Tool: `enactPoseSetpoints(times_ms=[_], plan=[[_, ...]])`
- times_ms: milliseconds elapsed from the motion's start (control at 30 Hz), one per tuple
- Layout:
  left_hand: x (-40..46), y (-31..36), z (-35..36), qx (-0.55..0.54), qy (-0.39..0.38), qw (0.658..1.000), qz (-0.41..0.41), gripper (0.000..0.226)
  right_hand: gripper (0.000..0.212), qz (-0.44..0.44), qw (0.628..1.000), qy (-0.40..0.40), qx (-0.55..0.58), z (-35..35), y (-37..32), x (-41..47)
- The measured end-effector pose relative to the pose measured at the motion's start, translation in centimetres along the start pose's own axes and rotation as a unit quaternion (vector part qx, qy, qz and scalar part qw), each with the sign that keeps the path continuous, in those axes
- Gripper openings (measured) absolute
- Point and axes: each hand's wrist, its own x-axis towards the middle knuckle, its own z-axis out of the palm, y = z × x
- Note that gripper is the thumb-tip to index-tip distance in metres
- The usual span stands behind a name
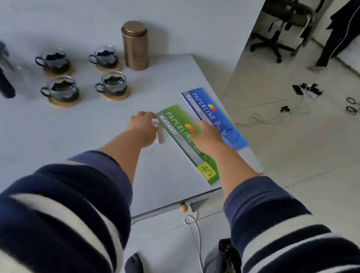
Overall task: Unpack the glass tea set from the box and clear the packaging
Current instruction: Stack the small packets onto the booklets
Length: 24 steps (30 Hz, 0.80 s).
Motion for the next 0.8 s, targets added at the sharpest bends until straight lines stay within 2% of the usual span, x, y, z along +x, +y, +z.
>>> enactPoseSetpoints(times_ms=[133,267,367,467,533,600,667,733,800], plan=[[2.8,-3.4,1.0,0.031,-0.037,0.999,-0.023,0.049,0.047,0.048,0.996,0.003,-0.069,2.6,-0.1,3.1],[4.4,-4.4,1.6,0.116,-0.069,0.990,-0.035,0.060,0.080,0.083,0.989,0.007,-0.122,3.0,-0.6,4.7],[5.6,-4.4,1.0,0.131,-0.089,0.985,-0.063,0.073,0.103,0.129,0.982,-0.051,-0.127,2.5,-1.1,5.6],[6.3,-4.6,0.5,0.129,-0.128,0.981,-0.074,0.078,0.113,0.161,0.978,-0.065,-0.118,2.3,-1.5,5.9],[6.7,-4.9,0.3,0.074,-0.148,0.983,-0.080,0.075,0.115,0.166,0.979,-0.058,-0.103,2.4,-1.8,5.9],[7.2,-5.1,-0.1,-0.050,-0.171,0.979,-0.098,0.078,0.111,0.156,0.985,-0.058,-0.044,2.4,-1.9,5.8],[7.3,-4.6,-1.0,-0.196,-0.174,0.956,-0.129,0.074,0.100,0.147,0.987,-0.054,0.031,2.5,-1.8,5.5],[7.4,-3.2,-2.0,-0.316,-0.166,0.918,-0.172,0.053,0.090,0.140,0.985,-0.056,0.084,2.4,-2.0,5.0],[7.7,-1.9,-2.6,-0.341,-0.142,0.914,-0.167,0.038,0.084,0.120,0.981,-0.068,0.136,1.9,-2.4,4.6]])
